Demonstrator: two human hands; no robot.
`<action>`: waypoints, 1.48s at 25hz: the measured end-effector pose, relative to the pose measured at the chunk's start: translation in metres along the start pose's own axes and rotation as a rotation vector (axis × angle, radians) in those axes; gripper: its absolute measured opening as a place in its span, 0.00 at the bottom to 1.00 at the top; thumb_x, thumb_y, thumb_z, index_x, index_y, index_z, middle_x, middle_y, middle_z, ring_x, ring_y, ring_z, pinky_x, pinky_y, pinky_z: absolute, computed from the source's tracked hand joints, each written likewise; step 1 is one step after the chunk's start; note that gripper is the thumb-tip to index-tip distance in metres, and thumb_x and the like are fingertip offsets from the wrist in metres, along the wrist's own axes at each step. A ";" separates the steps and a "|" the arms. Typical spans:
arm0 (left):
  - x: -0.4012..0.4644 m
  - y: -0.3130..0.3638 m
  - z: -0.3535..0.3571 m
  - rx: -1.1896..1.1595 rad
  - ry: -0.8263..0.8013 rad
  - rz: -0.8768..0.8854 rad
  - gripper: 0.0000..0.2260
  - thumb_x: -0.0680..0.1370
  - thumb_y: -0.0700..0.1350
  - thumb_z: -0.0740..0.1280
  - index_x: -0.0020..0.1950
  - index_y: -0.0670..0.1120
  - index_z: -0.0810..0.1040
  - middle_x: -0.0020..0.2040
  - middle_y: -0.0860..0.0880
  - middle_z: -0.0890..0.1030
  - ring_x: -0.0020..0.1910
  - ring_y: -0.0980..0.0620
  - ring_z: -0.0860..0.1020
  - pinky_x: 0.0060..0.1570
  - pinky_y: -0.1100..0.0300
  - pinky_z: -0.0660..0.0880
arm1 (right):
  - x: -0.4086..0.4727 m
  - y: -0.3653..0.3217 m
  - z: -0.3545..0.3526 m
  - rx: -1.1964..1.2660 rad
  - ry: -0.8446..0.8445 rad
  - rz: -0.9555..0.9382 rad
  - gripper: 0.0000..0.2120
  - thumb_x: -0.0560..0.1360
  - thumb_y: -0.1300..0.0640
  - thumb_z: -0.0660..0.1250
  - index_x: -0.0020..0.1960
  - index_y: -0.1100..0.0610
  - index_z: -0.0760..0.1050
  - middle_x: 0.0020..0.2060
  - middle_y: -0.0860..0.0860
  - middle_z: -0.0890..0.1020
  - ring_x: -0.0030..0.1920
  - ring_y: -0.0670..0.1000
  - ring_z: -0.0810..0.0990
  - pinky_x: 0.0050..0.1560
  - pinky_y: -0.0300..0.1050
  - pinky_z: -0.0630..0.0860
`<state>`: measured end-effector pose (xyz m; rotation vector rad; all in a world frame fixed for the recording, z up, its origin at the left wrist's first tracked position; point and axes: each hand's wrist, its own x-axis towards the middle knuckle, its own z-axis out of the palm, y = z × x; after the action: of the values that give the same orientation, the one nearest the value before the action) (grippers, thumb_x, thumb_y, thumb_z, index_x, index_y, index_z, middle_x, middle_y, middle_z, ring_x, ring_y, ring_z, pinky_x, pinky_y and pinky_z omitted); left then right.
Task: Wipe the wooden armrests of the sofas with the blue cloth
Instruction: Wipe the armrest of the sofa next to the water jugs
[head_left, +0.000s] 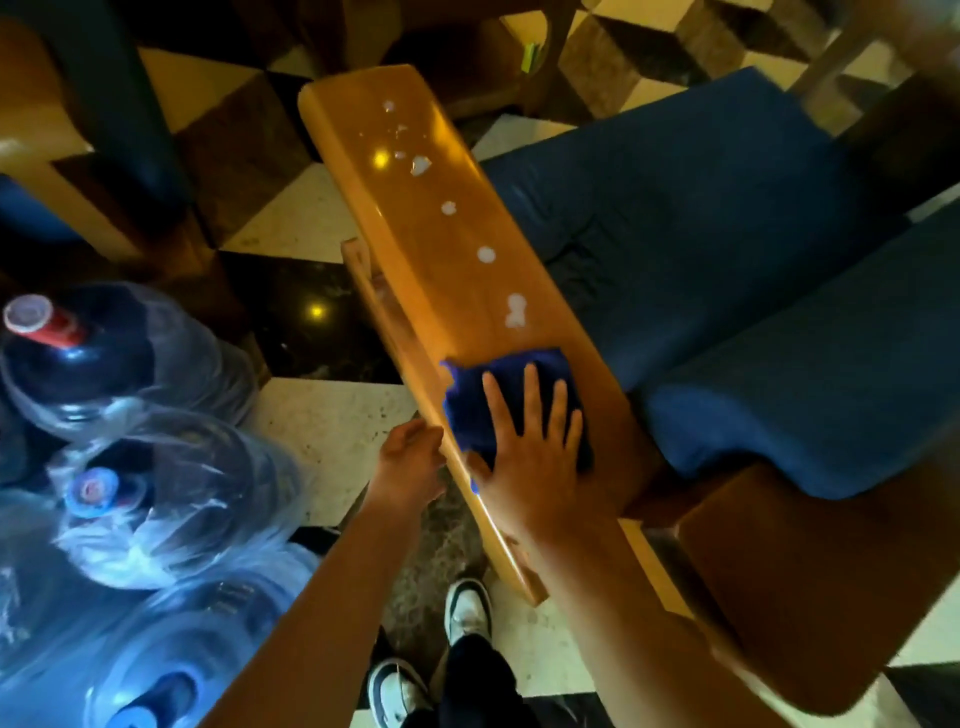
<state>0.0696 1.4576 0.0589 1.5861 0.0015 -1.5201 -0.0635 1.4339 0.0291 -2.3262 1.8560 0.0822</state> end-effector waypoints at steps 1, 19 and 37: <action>0.000 -0.001 -0.002 0.053 -0.011 0.012 0.10 0.84 0.42 0.61 0.66 0.46 0.73 0.51 0.45 0.79 0.42 0.52 0.77 0.49 0.51 0.77 | -0.021 0.004 0.002 0.029 0.028 0.019 0.37 0.77 0.32 0.60 0.82 0.43 0.58 0.82 0.59 0.59 0.80 0.69 0.58 0.76 0.71 0.58; 0.139 0.115 0.047 -0.072 0.315 -0.110 0.20 0.82 0.64 0.55 0.49 0.51 0.78 0.53 0.45 0.82 0.54 0.43 0.80 0.59 0.41 0.77 | 0.226 0.071 -0.028 0.722 -0.371 0.344 0.32 0.79 0.30 0.55 0.77 0.47 0.67 0.71 0.56 0.77 0.69 0.60 0.76 0.64 0.53 0.72; 0.187 0.166 0.012 -0.134 0.276 -0.169 0.26 0.82 0.66 0.53 0.56 0.47 0.81 0.42 0.46 0.87 0.42 0.46 0.86 0.37 0.53 0.79 | 0.180 -0.091 -0.004 0.062 0.013 -0.272 0.38 0.76 0.45 0.68 0.82 0.38 0.56 0.84 0.52 0.51 0.83 0.64 0.50 0.81 0.65 0.51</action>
<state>0.1982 1.2490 0.0095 1.7080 0.3930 -1.3836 0.0657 1.2794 0.0154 -2.5142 1.5064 -0.0239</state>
